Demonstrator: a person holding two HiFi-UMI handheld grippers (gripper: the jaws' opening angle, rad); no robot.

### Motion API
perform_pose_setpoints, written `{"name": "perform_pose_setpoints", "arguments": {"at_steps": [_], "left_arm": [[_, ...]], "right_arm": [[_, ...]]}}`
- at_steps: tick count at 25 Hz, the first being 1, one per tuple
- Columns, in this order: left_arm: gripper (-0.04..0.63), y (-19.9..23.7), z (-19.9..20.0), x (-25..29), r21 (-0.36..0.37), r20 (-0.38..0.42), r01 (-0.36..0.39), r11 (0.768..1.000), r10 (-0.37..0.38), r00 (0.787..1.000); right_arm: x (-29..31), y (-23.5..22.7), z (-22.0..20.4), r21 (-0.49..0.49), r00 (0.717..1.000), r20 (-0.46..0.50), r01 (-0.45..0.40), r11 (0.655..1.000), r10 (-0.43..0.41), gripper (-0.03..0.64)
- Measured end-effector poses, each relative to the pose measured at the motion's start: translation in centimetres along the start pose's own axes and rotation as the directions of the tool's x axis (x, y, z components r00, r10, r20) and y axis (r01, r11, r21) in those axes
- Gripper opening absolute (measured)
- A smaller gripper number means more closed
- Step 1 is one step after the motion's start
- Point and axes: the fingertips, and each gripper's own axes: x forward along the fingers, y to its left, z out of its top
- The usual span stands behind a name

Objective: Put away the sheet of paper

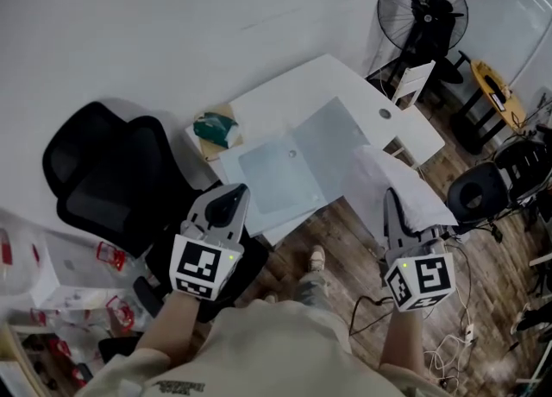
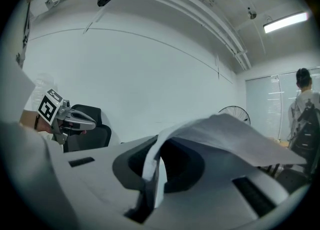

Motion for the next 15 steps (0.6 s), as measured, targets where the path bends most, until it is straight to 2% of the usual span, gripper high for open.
{"name": "perform_pose_setpoints", "arguments": {"at_steps": [5, 8, 12, 15], "left_arm": [[0.020, 0.9, 0.4, 2.8, 0.010, -0.009, -0.044, 0.999, 0.045, 0.999], [0.020, 2.0, 0.4, 4.3, -0.002, -0.022, -0.093, 0.996, 0.093, 0.995], [0.020, 3.6, 0.0, 6.1, -0.021, -0.051, -0.167, 0.986, 0.166, 0.985], [0.020, 5.1, -0.2, 7.3, -0.030, -0.077, -0.231, 0.973, 0.228, 0.971]], "right_arm": [[3.8, -1.6, -0.3, -0.012, 0.996, -0.003, -0.088, 0.996, 0.088, 0.023], [6.7, -2.0, -0.4, -0.019, 0.986, -0.008, -0.169, 0.985, 0.169, 0.023], [11.0, -2.0, -0.3, -0.053, 0.957, -0.022, -0.291, 0.955, 0.290, 0.023], [14.3, -2.0, -0.2, -0.075, 0.925, -0.042, -0.380, 0.922, 0.378, 0.023]]}}
